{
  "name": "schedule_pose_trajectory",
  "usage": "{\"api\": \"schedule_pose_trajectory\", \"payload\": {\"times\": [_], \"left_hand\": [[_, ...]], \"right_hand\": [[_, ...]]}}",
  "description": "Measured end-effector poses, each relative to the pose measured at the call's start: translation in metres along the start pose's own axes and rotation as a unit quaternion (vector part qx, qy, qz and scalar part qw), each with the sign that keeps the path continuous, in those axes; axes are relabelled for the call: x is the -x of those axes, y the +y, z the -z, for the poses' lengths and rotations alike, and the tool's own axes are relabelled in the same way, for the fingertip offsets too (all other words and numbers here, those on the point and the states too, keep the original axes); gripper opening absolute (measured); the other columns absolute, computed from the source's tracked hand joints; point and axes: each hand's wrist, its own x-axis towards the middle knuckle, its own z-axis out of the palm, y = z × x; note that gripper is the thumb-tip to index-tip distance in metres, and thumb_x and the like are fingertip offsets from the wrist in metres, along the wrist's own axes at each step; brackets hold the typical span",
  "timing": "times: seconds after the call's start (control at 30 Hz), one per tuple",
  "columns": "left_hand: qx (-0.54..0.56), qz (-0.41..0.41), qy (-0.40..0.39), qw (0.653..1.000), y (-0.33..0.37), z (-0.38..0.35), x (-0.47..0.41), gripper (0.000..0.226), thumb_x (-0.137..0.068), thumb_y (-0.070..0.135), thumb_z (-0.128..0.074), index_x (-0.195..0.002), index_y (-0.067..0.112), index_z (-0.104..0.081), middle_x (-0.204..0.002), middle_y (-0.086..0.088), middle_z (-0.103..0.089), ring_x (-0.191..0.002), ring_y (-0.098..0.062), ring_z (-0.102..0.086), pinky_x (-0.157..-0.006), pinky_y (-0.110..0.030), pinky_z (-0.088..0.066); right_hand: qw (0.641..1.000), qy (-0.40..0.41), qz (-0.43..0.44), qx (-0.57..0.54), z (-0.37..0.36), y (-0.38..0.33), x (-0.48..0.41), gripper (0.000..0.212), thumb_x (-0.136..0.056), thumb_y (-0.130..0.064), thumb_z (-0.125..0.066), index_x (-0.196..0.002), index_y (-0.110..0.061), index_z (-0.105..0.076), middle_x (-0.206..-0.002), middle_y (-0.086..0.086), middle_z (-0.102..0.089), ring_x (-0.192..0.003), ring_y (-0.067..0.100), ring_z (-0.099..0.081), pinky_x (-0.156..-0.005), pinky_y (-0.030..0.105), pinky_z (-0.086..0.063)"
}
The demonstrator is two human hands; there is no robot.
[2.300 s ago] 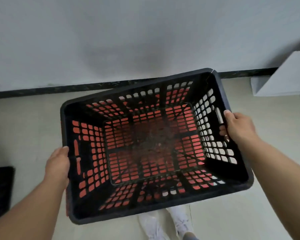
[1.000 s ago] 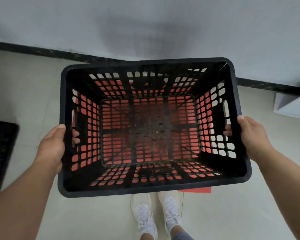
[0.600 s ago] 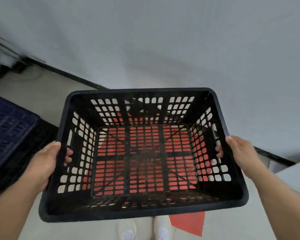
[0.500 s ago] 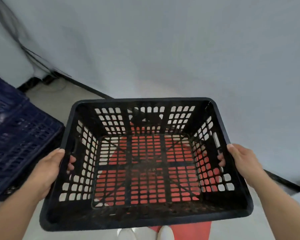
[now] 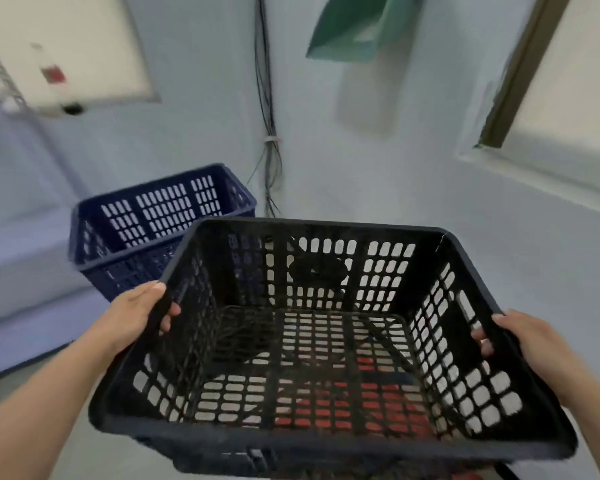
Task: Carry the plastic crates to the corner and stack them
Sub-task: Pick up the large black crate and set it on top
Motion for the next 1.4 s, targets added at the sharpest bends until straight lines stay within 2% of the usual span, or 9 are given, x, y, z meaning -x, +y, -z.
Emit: {"api": "schedule_pose_trajectory", "payload": {"times": [0.17, 0.33, 0.47, 0.6, 0.77, 0.9, 1.17, 1.3, 1.4], "left_hand": [[0.06, 0.018, 0.065, 0.996, 0.021, 0.07, 0.02, 0.049, -0.103, 0.027, -0.038, -0.086, -0.009, -0.066, -0.063, -0.018, -0.064, -0.058, -0.03, -0.053, -0.057, -0.033, -0.045], [0.085, 0.03, 0.1, 0.991, 0.046, 0.13, 0.017, 0.043, -0.102, 0.02, -0.036, -0.085, -0.01, -0.061, -0.042, -0.004, -0.06, -0.035, -0.014, -0.053, -0.038, -0.019, -0.043], [0.108, 0.042, 0.118, 0.986, 0.045, 0.179, -0.002, 0.045, -0.102, 0.021, -0.036, -0.086, -0.013, -0.061, -0.045, -0.006, -0.063, -0.034, -0.014, -0.053, -0.051, -0.03, -0.046], [0.129, 0.041, 0.133, 0.982, 0.048, 0.225, -0.026, 0.044, -0.102, 0.021, -0.034, -0.085, -0.011, -0.059, -0.049, -0.007, -0.065, -0.032, -0.012, -0.052, -0.035, -0.017, -0.041], [0.121, 0.021, 0.151, 0.981, 0.064, 0.279, -0.054, 0.04, -0.103, 0.021, -0.032, -0.09, -0.009, -0.056, -0.045, -0.007, -0.063, -0.029, -0.013, -0.051, -0.031, -0.015, -0.038], [0.11, 0.013, 0.171, 0.979, 0.076, 0.308, -0.083, 0.041, -0.103, 0.02, -0.033, -0.089, -0.01, -0.058, -0.047, -0.005, -0.065, -0.031, -0.012, -0.052, -0.034, -0.016, -0.04], [0.091, 0.038, 0.201, 0.975, 0.077, 0.324, -0.172, 0.043, -0.102, 0.023, -0.035, -0.087, -0.007, -0.061, -0.054, -0.004, -0.069, -0.035, -0.009, -0.056, -0.042, -0.023, -0.048], [0.093, 0.052, 0.211, 0.972, 0.077, 0.317, -0.217, 0.043, -0.103, 0.023, -0.029, -0.087, -0.004, -0.058, -0.048, -0.001, -0.066, -0.033, -0.007, -0.053, -0.034, -0.016, -0.041], [0.107, 0.051, 0.231, 0.966, 0.081, 0.317, -0.247, 0.041, -0.103, 0.026, -0.03, -0.088, -0.001, -0.057, -0.051, 0.001, -0.068, -0.035, -0.006, -0.054, -0.035, -0.015, -0.042]], "right_hand": [[0.998, -0.04, 0.053, -0.002, -0.006, -0.09, -0.032, 0.035, -0.096, -0.022, -0.047, -0.083, 0.002, -0.07, -0.08, 0.021, -0.073, -0.057, 0.026, -0.064, -0.057, 0.042, -0.052], [0.993, -0.079, 0.08, -0.037, -0.026, -0.17, -0.056, 0.037, -0.094, -0.021, -0.048, -0.083, 0.007, -0.069, -0.082, 0.021, -0.074, -0.051, 0.024, -0.063, -0.051, 0.027, -0.055], [0.989, -0.112, 0.08, -0.051, -0.06, -0.227, -0.066, 0.037, -0.095, -0.018, -0.048, -0.082, 0.011, -0.066, -0.08, 0.024, -0.073, -0.046, 0.023, -0.061, -0.048, 0.028, -0.054], [0.983, -0.145, 0.085, -0.079, -0.096, -0.284, -0.076, 0.036, -0.095, -0.017, -0.047, -0.09, 0.016, -0.061, -0.083, 0.026, -0.068, -0.045, 0.024, -0.058, -0.047, 0.028, -0.054], [0.968, -0.195, 0.081, -0.136, -0.141, -0.355, -0.094, 0.033, -0.1, -0.017, -0.04, -0.088, 0.011, -0.053, -0.066, 0.019, -0.062, -0.033, 0.019, -0.054, -0.036, 0.023, -0.049], [0.959, -0.221, 0.079, -0.161, -0.167, -0.396, -0.116, 0.034, -0.1, -0.018, -0.037, -0.087, 0.009, -0.052, -0.068, 0.017, -0.06, -0.032, 0.018, -0.054, -0.036, 0.022, -0.049], [0.953, -0.235, 0.101, -0.16, -0.228, -0.447, -0.199, 0.028, -0.098, -0.015, -0.041, -0.092, 0.009, -0.053, -0.066, 0.02, -0.062, -0.035, 0.02, -0.054, -0.038, 0.023, -0.05], [0.946, -0.256, 0.109, -0.166, -0.258, -0.466, -0.244, 0.028, -0.098, -0.017, -0.041, -0.089, 0.006, -0.053, -0.054, 0.013, -0.065, -0.036, 0.018, -0.054, -0.042, 0.021, -0.051], [0.94, -0.269, 0.102, -0.18, -0.275, -0.483, -0.275, 0.026, -0.098, -0.018, -0.039, -0.093, 0.003, -0.052, -0.062, 0.014, -0.062, -0.038, 0.017, -0.053, -0.043, 0.019, -0.049]]}}
